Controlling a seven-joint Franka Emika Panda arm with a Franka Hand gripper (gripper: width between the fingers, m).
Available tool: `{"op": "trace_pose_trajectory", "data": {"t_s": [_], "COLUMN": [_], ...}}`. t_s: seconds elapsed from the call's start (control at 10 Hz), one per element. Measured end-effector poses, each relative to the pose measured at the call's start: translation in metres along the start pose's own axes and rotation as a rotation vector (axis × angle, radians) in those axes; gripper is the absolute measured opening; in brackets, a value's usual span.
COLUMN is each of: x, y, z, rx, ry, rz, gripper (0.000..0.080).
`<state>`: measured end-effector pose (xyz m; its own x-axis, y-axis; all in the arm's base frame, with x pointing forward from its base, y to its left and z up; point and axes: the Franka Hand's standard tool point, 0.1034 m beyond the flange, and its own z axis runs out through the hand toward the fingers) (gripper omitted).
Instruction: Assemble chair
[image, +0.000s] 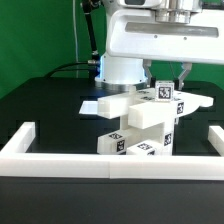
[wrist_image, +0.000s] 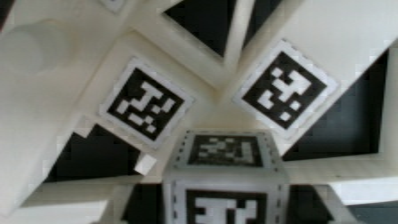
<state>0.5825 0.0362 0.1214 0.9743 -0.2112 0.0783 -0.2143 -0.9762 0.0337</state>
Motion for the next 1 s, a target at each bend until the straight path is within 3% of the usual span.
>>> {"op": "trace_pose_trajectory", "data": {"t_s": [1.0], "x": [-0.0008], "y": [-0.0016], "z": [0.0007], "rx": [0.005], "ry": [-0.004], "rz": [0.701], "gripper": [0.0284]}}
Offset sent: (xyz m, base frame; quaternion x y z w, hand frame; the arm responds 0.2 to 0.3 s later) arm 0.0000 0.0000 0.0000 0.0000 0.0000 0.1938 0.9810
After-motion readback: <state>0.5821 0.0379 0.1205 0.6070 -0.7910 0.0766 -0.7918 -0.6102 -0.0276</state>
